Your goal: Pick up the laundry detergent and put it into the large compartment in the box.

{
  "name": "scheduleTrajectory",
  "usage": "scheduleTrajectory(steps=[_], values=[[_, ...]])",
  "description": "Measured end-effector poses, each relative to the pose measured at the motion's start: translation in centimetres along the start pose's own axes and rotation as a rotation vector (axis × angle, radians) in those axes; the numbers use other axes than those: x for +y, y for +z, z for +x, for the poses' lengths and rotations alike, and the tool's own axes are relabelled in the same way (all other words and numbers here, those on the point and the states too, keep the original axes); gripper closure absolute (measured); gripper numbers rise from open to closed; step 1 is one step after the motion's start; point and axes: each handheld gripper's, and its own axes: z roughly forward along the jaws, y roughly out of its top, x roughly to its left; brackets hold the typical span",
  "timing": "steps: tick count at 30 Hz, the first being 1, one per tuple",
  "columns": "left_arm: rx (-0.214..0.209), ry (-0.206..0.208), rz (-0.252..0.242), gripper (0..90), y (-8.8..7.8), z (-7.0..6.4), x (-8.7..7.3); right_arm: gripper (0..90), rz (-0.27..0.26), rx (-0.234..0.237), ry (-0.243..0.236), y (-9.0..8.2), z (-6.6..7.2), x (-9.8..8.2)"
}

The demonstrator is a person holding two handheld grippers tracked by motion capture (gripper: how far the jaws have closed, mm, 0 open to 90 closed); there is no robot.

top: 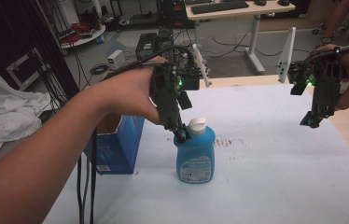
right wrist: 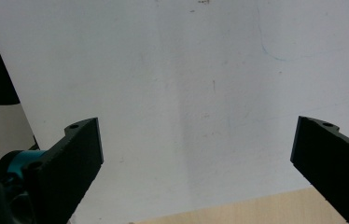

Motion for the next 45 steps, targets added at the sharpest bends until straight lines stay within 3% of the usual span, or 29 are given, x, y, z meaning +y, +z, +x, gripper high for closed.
scheduleTrajectory(steps=[6,18,28,37,45], values=[[0.003,0.017,0.035,1.7,1.4,-0.6,0.9,1.3,0.003,0.001,0.000,0.1,0.1,0.1],[0.017,0.013,0.073,1.7,3.4,-0.7,1.4,1.3,0.003,-0.001,-0.004,0.1,0.1,0.2],[0.053,0.025,0.150,1.7,5.5,-0.9,2.0,1.3,0.004,0.003,0.000,0.5,0.0,0.1],[0.095,0.025,0.191,1.7,6.2,-0.7,2.2,1.3,0.006,0.006,0.001,0.7,-0.1,0.2],[0.102,0.034,0.205,2.5,6.4,-0.8,2.5,1.3,0.008,0.007,0.005,0.8,-0.2,0.0]])
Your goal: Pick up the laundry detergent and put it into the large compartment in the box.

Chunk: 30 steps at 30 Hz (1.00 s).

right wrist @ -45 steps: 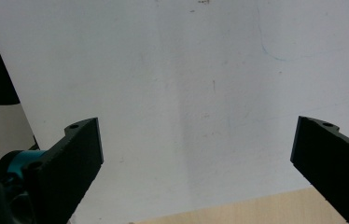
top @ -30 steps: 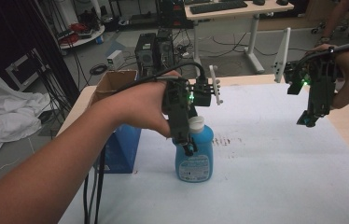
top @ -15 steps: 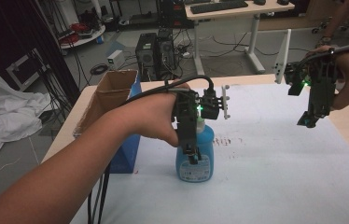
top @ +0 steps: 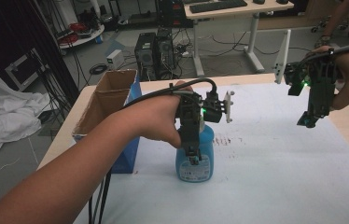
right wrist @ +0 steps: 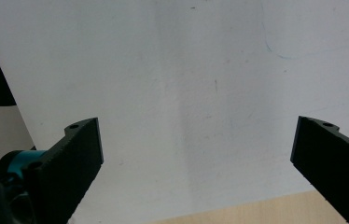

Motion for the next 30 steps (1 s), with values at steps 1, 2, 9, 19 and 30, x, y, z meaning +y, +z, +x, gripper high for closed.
scheduleTrajectory(steps=[1,2,9,19,30], values=[[0.000,-0.003,0.000,2.6,-0.03,-0.06,0.03,1.3,-0.002,0.000,-0.001,0.04,0.00,0.01],[0.002,-0.001,-0.003,2.6,-0.05,-0.06,0.06,1.3,-0.001,-0.001,-0.002,0.05,0.01,0.01],[0.003,0.009,0.016,7.7,-0.01,-0.19,0.26,1.3,-0.001,-0.002,0.002,0.04,0.05,-0.06],[0.007,0.009,0.032,11.6,0.00,-0.20,0.30,1.3,-0.004,-0.002,0.007,0.07,0.05,-0.25],[-0.011,0.017,0.043,21.6,-0.07,-0.27,0.39,1.3,-0.003,0.002,0.006,0.26,-0.07,-0.07]])
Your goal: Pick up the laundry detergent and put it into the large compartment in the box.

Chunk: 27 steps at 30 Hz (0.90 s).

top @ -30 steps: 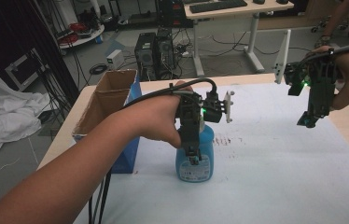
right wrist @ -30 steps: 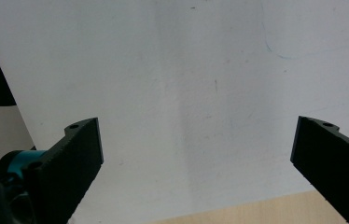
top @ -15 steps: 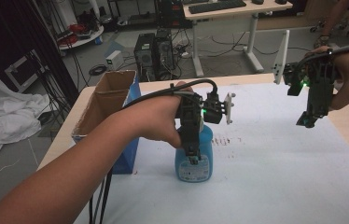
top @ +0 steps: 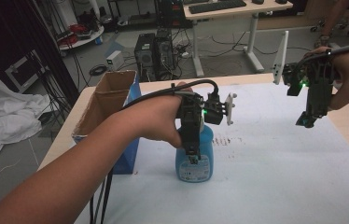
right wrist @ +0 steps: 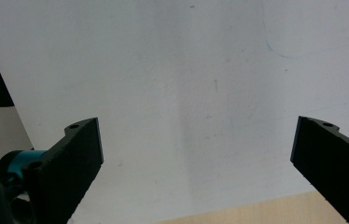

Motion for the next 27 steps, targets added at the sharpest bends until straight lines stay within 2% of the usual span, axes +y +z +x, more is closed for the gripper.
scheduleTrajectory(steps=[10,27], values=[[0.000,0.014,0.005,26.5,-0.13,-0.14,0.23,1.3,0.005,0.000,0.002,0.08,-0.08,-0.05],[-0.002,0.009,0.013,33.8,-0.04,-0.13,0.30,1.3,0.003,0.002,0.004,0.27,-0.15,-0.21]])
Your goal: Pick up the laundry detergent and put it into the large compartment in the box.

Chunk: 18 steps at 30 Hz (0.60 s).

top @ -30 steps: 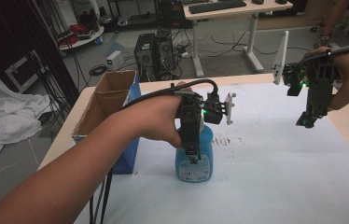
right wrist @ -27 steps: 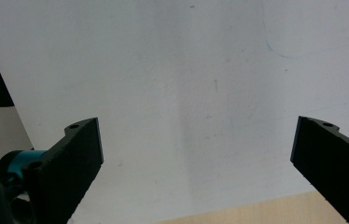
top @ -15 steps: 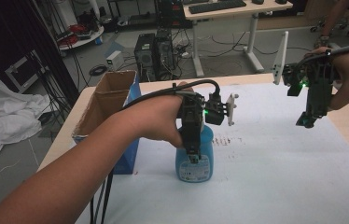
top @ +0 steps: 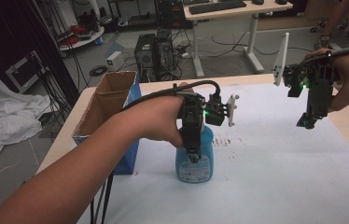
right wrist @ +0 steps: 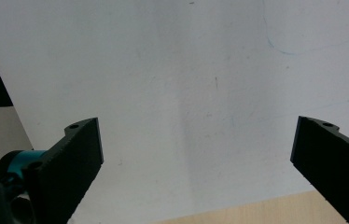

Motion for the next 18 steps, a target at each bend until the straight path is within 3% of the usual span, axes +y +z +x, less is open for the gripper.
scheduleTrajectory(steps=[12,18], values=[[0.010,-0.009,0.036,38.2,-0.1,-0.1,0.2,1.3,-0.001,0.001,0.005,0.1,0.1,0.1],[-0.020,-0.026,0.010,38.2,-1.3,0.0,0.0,1.3,0.005,0.002,0.006,0.1,0.0,0.1]])
